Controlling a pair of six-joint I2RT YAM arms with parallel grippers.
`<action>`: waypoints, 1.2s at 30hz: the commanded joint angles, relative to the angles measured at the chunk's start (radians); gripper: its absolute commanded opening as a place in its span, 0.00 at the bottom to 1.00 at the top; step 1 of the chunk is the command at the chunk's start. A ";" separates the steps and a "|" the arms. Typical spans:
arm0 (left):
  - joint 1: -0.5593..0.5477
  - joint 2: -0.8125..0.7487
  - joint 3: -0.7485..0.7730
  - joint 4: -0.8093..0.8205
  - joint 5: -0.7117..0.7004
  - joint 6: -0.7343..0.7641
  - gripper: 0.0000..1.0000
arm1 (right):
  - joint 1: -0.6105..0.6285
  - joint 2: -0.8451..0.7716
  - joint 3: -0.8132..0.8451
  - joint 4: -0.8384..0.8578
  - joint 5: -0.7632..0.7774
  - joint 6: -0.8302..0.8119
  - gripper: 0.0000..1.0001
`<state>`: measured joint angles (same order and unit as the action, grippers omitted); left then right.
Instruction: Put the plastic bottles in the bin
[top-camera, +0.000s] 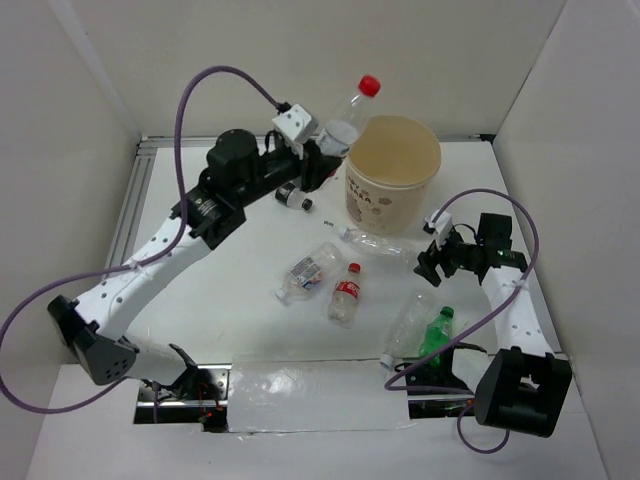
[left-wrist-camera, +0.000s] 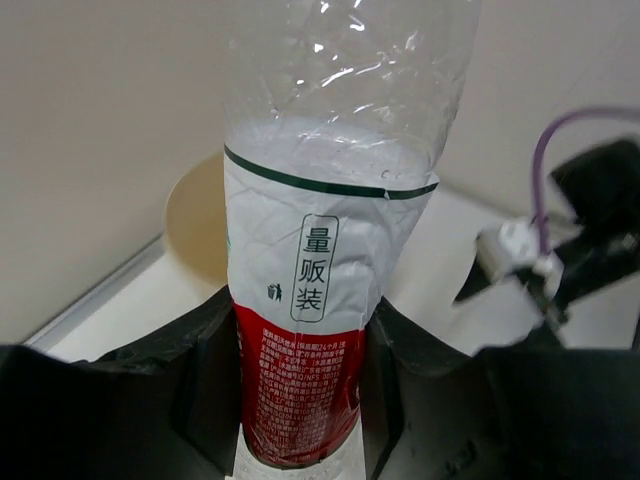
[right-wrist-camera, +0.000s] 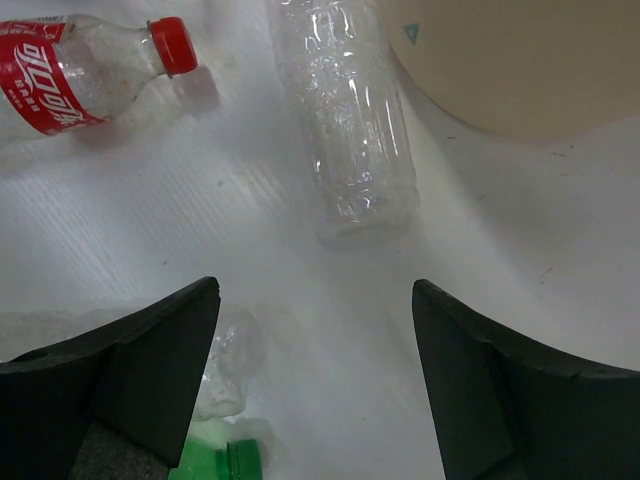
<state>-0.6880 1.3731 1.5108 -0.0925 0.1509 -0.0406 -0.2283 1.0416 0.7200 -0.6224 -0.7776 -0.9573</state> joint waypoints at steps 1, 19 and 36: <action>-0.039 0.162 0.063 0.287 0.058 -0.137 0.07 | 0.004 -0.014 -0.010 -0.002 -0.040 -0.063 0.84; -0.107 0.632 0.560 0.297 -0.206 -0.171 1.00 | 0.032 -0.045 -0.129 0.254 -0.063 -0.096 0.87; -0.116 -0.172 -0.518 0.113 -0.383 -0.183 1.00 | 0.267 0.304 -0.093 0.570 0.193 -0.123 0.82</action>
<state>-0.8013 1.2495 1.1110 0.0803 -0.1551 -0.1905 0.0200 1.3136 0.6029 -0.1642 -0.6735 -1.0687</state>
